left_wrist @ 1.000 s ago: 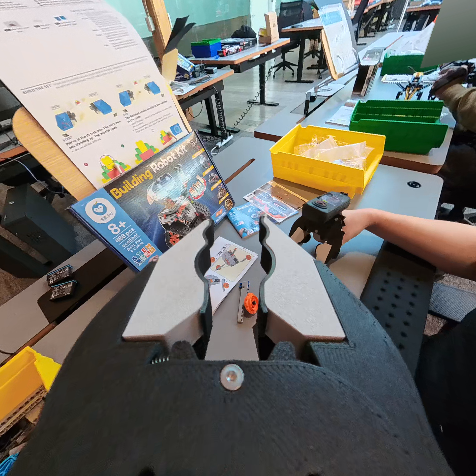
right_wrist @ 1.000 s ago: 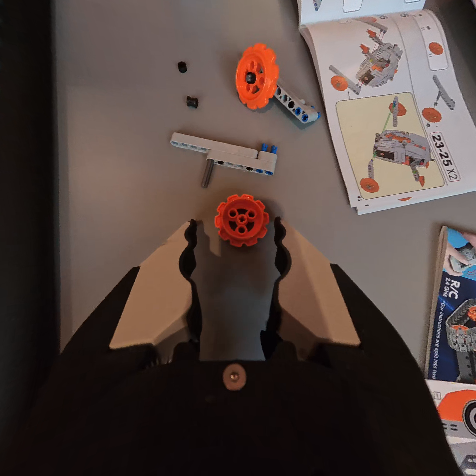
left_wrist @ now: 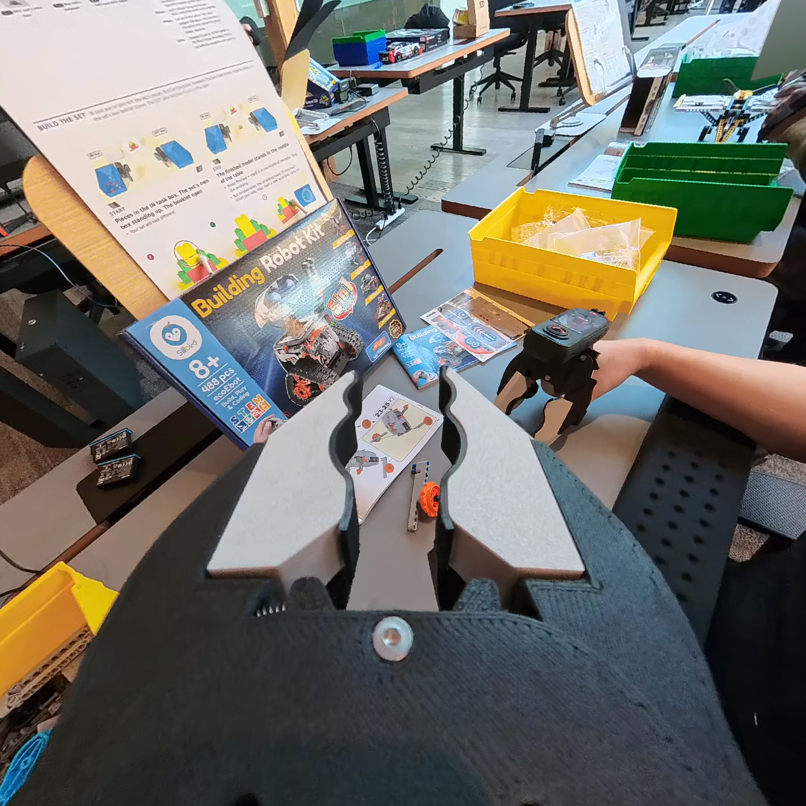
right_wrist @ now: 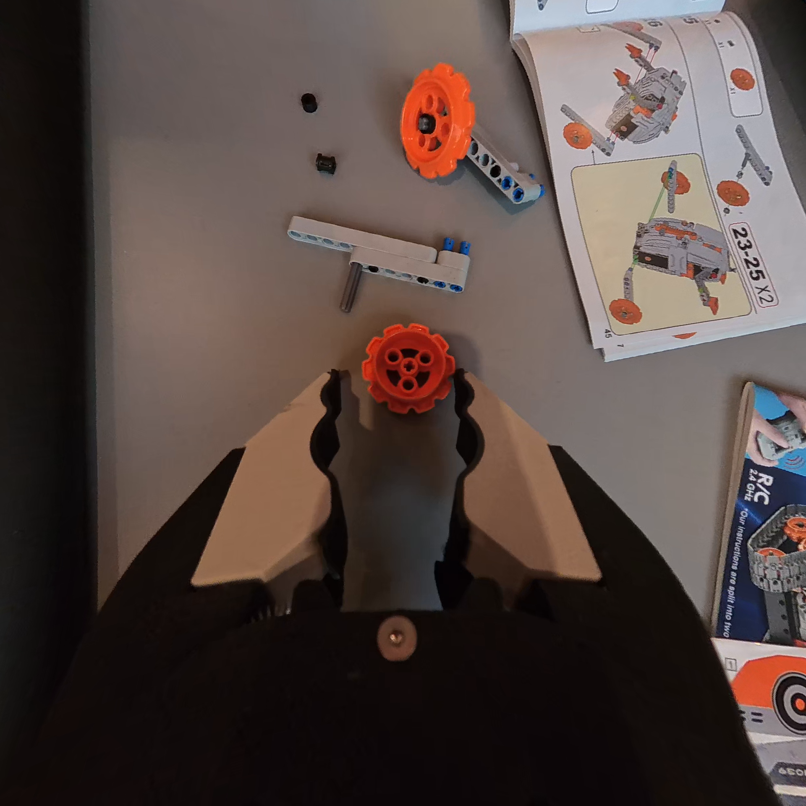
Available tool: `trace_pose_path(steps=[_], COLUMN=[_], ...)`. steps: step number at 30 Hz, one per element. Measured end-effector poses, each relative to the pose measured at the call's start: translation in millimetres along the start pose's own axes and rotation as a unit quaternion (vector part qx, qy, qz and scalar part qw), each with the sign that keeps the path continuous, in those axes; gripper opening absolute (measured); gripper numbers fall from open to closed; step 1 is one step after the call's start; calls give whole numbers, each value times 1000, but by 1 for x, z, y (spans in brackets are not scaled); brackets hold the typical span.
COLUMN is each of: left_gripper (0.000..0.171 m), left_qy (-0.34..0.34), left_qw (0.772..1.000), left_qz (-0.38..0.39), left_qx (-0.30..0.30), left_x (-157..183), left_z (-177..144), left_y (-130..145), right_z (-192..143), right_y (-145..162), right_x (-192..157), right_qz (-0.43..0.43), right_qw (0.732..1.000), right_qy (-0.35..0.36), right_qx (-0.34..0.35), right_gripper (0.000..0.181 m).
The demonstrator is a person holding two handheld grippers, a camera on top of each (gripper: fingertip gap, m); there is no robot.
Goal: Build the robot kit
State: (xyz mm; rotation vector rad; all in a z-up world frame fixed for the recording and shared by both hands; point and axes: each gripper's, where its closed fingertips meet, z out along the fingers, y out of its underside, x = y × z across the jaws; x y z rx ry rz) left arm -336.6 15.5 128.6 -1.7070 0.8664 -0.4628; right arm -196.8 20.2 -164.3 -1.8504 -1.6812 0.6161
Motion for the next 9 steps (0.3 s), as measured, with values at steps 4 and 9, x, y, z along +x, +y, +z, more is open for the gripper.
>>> trace_pose_path(steps=[4,9], left_gripper=[34,34], left_qy=[0,-3], left_qw=[1000,1000], left_qz=[-3,-9], left_qx=[1,-2], left_x=[-1,-6], left_z=[-2,-1], left_y=[1,3], right_z=[-1,-1], right_y=[0,0], right_x=[0,-2], right_qz=[-6,-13], right_qw=[1000,1000], right_qy=[4,-2], right_qx=[-4,-3], right_gripper=[51,46])
